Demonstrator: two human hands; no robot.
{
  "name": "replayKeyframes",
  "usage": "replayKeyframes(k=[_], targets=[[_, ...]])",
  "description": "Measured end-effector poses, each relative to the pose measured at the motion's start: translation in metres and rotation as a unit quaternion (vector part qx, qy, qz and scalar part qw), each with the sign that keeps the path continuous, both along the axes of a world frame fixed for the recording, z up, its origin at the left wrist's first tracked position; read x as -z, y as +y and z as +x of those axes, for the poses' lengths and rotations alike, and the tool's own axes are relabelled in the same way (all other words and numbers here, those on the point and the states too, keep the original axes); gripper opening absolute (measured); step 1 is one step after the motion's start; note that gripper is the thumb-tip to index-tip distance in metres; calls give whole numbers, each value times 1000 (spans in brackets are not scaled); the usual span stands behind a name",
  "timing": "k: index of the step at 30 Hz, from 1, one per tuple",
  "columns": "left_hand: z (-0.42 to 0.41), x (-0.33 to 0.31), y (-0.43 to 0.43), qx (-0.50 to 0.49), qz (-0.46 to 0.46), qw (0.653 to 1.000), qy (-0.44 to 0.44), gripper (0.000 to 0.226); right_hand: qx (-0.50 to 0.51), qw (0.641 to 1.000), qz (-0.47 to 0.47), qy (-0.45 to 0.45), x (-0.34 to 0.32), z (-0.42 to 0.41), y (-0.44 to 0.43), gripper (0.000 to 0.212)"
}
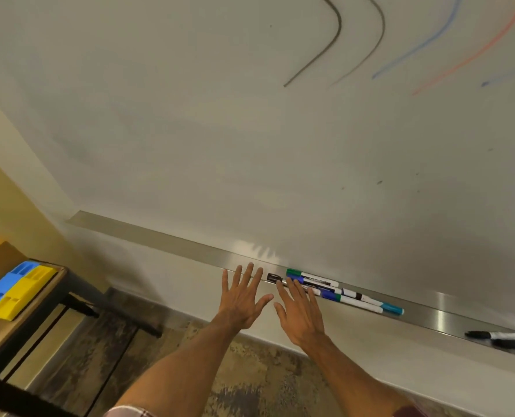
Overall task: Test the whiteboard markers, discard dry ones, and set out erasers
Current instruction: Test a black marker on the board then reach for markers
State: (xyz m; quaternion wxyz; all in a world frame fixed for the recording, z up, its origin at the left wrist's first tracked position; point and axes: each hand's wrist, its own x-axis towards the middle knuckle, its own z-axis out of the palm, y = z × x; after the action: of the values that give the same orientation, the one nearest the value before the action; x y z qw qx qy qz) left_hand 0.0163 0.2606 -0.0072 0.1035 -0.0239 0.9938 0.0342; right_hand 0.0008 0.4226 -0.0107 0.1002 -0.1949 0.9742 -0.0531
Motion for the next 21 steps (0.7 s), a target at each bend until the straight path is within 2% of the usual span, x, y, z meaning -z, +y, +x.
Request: replayKeyframes(k=[1, 4, 6, 8, 9, 11, 13, 15, 17, 21], targets=[[-3, 1, -1, 5, -4, 1000, -6, 95, -2, 1000, 4, 12, 1, -1, -2, 60], [-9, 4, -5, 17, -11, 1000, -15, 88, -10, 998, -31, 53, 6, -3, -15, 56], [-12, 7, -9, 23, -23, 999, -15, 84, -33, 995, -49, 76, 8, -4, -22, 37], [-12, 12, -15, 33, -29, 999, -20, 77, -16, 994, -84, 64, 6, -9, -28, 35], [-13, 14, -19, 37, -27, 999, -17, 82, 3, 993, -98, 64, 7, -13, -31, 33], [-15, 14, -25, 45, -29, 998, -14, 89, 32, 993, -101, 43, 6, -19, -37, 49], [-16, 12, -29, 49, -31, 998, -22, 67, 25, 996, -82, 25, 4, -24, -42, 56], [-19, 8, -32, 55, -17, 998, -26, 59, 24, 997, -63, 34, 5, -30, -45, 60], [-20, 8, -35, 68, -15, 997, -24, 59, 41, 996, -63, 45, 0, -37, -49, 58], [-25, 3, -44, 88, -8, 996, -19, 55, 57, 995, -74, 43, -6, -41, -58, 42]])
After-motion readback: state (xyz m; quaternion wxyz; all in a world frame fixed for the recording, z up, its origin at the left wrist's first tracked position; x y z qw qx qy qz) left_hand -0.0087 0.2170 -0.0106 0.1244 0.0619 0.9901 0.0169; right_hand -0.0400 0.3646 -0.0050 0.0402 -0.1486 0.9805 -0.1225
